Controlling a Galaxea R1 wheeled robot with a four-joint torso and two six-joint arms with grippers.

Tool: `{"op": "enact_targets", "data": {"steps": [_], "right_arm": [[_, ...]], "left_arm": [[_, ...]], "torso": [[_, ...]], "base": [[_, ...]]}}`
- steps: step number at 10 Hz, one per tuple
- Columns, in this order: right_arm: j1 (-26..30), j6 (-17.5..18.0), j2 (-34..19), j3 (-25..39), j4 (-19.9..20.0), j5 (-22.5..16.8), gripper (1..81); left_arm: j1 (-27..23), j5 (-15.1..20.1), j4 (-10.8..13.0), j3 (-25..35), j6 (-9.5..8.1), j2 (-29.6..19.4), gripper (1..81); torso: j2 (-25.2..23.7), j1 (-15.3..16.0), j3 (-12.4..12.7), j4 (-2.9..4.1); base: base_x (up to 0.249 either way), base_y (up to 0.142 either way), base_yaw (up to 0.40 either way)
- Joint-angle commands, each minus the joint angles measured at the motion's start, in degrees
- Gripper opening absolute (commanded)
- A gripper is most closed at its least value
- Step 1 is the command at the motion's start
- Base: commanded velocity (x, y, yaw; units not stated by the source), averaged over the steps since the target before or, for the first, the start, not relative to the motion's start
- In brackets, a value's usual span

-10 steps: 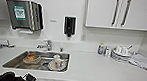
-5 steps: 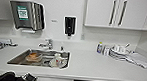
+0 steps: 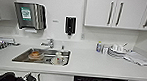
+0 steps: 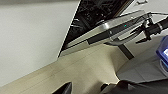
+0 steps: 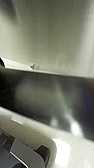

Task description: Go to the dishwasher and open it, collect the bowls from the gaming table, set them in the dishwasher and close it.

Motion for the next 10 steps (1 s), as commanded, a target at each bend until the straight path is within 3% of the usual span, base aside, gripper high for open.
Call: {"op": "enact_targets", "data": {"steps": [1, 2, 7, 10], "right_arm": [[2.55, 0.62, -1.67, -1.86, 0.89, -6.16, 81.1], [1.93, 0.62, -1.50, -2.13, 1.07, -4.49, 81.1], [-0.08, 0.00, -0.27, -3.27, 0.89, -3.26, 81.1], [-2.64, 0.00, 4.21, -7.74, 0.63, -1.24, 81.1]], "left_arm": [[-6.79, 1.23, -0.93, 0.88, 0.11, -0.98, 81.1], [-6.70, 1.23, -0.84, 0.88, 0.11, -0.98, 81.1], [-5.64, 1.23, -0.32, 0.70, 0.11, -0.80, 81.1], [-5.64, 1.32, -0.58, 0.97, 0.20, -0.37, 81.1]], "torso": [[0.00, 0.00, 0.00, 0.00], [0.00, 0.02, -0.02, 0.00], [-0.02, 0.00, -0.02, 0.00], [-0.02, 0.02, -0.02, 0.00]], "base": [[-0.096, 0.000, 0.000], [-0.097, 0.000, 0.000], [-0.096, 0.000, 0.000], [-0.082, 0.000, 0.000]]}}
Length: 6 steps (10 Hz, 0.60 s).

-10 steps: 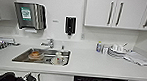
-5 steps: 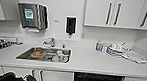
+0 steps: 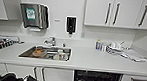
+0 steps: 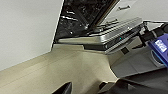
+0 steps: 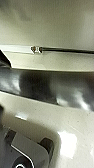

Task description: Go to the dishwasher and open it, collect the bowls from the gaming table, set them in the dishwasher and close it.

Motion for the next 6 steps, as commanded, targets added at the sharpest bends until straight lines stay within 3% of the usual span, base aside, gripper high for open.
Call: {"op": "enact_targets", "data": {"steps": [1, 6], "right_arm": [[2.19, -0.65, 2.79, -3.91, 0.78, -5.41, 81.1], [-1.14, -0.65, 3.86, -4.62, 0.69, -2.86, 81.1]], "left_arm": [[-6.37, 1.69, -0.89, 1.10, 0.17, -1.48, 81.1], [-5.22, 1.51, -0.62, 1.36, 0.17, -0.60, 81.1]], "torso": [[0.00, 0.00, 0.02, 0.00], [-0.05, -0.02, 0.02, 0.00]], "base": [[-0.078, 0.000, 0.000], [-0.078, 0.000, 0.000]]}}
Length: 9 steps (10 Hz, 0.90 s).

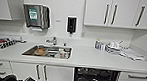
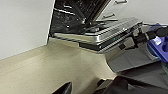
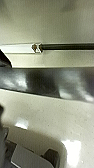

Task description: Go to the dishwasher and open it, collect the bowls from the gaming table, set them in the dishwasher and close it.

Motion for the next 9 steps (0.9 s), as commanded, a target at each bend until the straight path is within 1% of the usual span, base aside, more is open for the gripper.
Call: {"op": "enact_targets", "data": {"steps": [1, 4, 5, 6, 7, 8, 9], "right_arm": [[2.68, -1.31, -2.59, 1.54, 0.52, -9.63, 81.1], [0.31, -1.23, -2.06, 0.93, 0.09, -8.85, 81.1], [-0.48, -1.49, -1.97, 0.14, 0.17, -6.91, 81.1], [-0.39, -2.10, -2.85, 0.84, 0.17, -6.46, 81.1], [0.04, -4.04, -4.34, 2.95, 0.08, -6.46, 81.1], [0.56, -7.26, -6.87, 6.18, -0.09, -6.21, 81.1], [0.83, -12.38, -9.18, 9.01, -0.71, -5.15, 81.1]], "left_arm": [[-6.70, 1.40, -0.74, 1.43, 0.15, -0.87, 81.1], [-6.26, 1.49, -0.82, 1.86, 0.15, -0.25, 81.1], [-5.56, 1.49, -0.47, 1.96, 0.15, 0.01, 81.1], [-5.21, 1.32, -0.38, 1.78, 0.15, 0.10, 81.1], [-4.94, 1.32, -0.38, 1.69, 0.15, 0.01, 81.1], [-4.68, 1.32, -0.38, 1.60, 0.15, -0.16, 81.1], [-4.07, 1.32, -0.21, 1.16, 0.15, -0.25, 81.1]], "torso": [[0.00, 0.00, 0.00, 0.00], [0.00, 0.02, 0.00, 0.00], [0.02, 0.02, 0.00, 0.00], [0.00, 0.00, 0.02, 0.00], [-0.05, -0.06, 0.02, 0.00], [-0.05, -0.04, 0.02, 0.00], [-0.05, -0.04, 0.02, 0.00]], "base": [[-0.079, 0.000, 0.000], [-0.084, 0.000, 0.000], [-0.087, 0.000, 0.000], [0.000, 0.000, 0.000], [0.000, 0.000, 0.000], [0.000, 0.000, 0.000], [0.000, 0.000, 0.000]]}}
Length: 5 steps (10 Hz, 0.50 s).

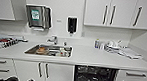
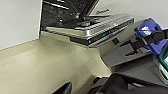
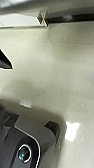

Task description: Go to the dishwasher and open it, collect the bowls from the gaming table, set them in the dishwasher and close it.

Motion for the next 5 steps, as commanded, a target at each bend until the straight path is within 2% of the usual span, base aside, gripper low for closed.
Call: {"op": "enact_targets", "data": {"steps": [1, 2, 3, 4, 5], "right_arm": [[5.07, -15.95, -8.73, 9.22, -1.94, 0.08, 81.1], [4.28, -25.36, -9.52, 11.31, -4.13, 1.49, 81.1], [2.28, -36.88, -9.61, 13.15, -5.54, 1.75, 81.1], [-0.08, -45.52, -9.10, 13.44, -5.81, 2.61, 81.1], [-2.55, -52.33, -8.31, 13.18, -5.90, 4.97, 81.1]], "left_arm": [[-4.13, 1.33, -0.18, -0.61, 0.17, -1.34, 81.1], [-1.32, 0.82, 0.51, -2.53, 0.78, -1.17, 81.1], [3.38, -2.73, 2.77, -5.32, 1.48, -1.17, 81.1], [8.83, -7.11, 5.23, -8.04, 2.01, -1.00, 81.1], [14.20, -12.12, 7.43, -11.28, 2.02, -0.39, 81.1]], "torso": [[0.00, 0.00, 0.00, 0.00], [0.00, 0.00, 0.00, 0.00], [0.00, 0.00, 0.00, 0.00], [0.00, 0.00, 0.00, 0.00], [0.00, 0.00, 0.00, 0.00]], "base": [[0.000, 0.000, 0.000], [0.000, 0.000, 0.000], [0.000, 0.000, 0.000], [0.000, 0.000, 0.000], [0.000, 0.000, 0.000]]}}
